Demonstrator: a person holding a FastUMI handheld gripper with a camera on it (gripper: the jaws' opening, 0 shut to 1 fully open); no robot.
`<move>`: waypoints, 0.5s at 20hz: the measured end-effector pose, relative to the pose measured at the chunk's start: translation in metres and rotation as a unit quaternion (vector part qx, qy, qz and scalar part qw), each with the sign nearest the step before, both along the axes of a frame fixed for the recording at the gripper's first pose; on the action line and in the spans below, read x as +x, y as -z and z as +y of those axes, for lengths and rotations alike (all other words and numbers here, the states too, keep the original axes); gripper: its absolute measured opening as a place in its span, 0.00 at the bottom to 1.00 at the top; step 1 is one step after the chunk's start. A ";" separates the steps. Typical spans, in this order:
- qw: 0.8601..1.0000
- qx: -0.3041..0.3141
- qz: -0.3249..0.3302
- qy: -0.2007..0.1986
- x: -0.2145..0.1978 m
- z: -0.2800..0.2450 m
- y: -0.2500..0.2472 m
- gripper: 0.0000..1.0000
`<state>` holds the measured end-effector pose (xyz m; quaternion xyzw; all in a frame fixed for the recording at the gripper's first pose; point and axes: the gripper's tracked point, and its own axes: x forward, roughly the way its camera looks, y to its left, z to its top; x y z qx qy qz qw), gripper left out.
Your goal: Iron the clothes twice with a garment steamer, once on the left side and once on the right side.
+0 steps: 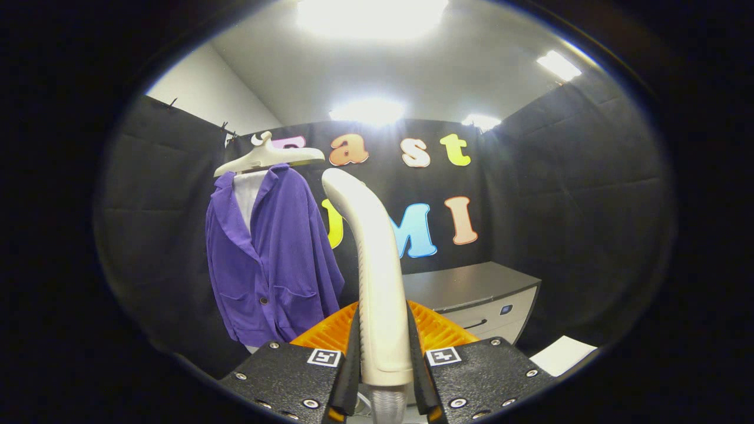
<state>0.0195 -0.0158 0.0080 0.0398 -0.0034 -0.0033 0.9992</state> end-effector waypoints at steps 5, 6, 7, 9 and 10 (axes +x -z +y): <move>1.000 0.013 0.026 0.013 -0.014 -0.016 0.017 0.38; 0.999 0.017 0.030 0.014 -0.017 -0.017 0.020 0.38; 0.999 0.017 0.033 0.012 -0.019 -0.017 0.023 0.38; 0.999 0.014 0.039 0.008 -0.022 -0.016 0.030 0.38; 0.999 0.017 0.041 0.006 -0.022 -0.016 0.032 0.38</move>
